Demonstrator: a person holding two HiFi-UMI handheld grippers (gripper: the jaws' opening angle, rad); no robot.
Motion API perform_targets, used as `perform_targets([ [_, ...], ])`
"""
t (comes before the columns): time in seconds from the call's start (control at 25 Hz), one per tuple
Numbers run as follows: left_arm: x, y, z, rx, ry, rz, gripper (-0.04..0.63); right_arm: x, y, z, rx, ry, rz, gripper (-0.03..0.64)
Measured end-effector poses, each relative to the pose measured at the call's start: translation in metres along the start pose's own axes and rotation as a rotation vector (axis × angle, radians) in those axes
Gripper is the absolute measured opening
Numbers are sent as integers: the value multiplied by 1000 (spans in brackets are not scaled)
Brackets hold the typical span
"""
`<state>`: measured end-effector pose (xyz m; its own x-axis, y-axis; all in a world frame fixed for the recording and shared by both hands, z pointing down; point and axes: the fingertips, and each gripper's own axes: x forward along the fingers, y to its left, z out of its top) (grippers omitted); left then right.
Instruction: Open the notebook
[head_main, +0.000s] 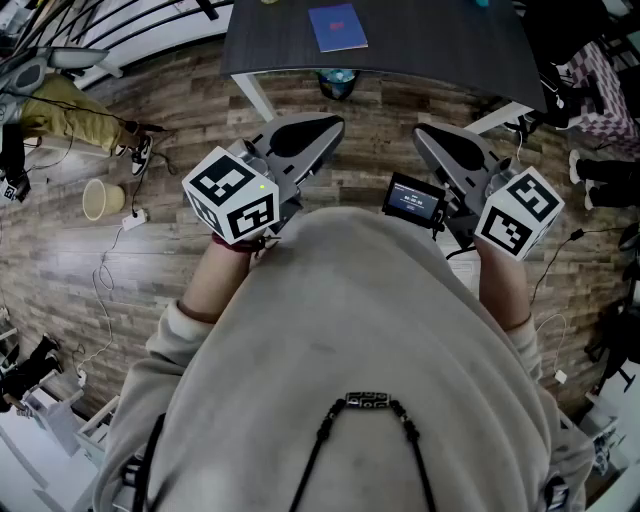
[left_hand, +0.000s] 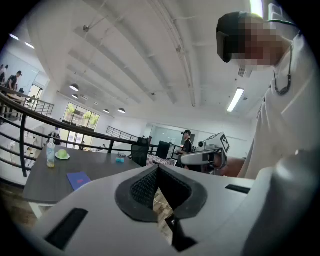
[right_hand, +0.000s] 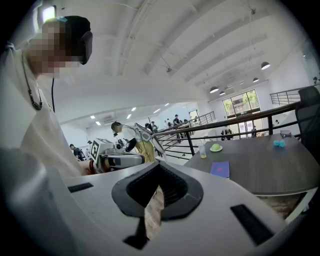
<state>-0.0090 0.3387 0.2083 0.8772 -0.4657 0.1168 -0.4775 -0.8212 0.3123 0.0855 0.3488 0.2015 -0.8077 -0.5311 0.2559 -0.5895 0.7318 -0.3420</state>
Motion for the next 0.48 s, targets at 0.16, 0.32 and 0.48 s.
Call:
perform_targets([
  [0.16, -10, 17, 5, -48, -33, 35, 5, 2, 1, -2, 2, 5, 11, 15],
  [0.32, -6, 8, 2, -57, -42, 15, 5, 4, -4, 2, 59, -20, 14, 17],
  [0.48, 6, -9, -7, -41, -6, -23, 5, -5, -14, 2, 112, -42, 4, 17],
])
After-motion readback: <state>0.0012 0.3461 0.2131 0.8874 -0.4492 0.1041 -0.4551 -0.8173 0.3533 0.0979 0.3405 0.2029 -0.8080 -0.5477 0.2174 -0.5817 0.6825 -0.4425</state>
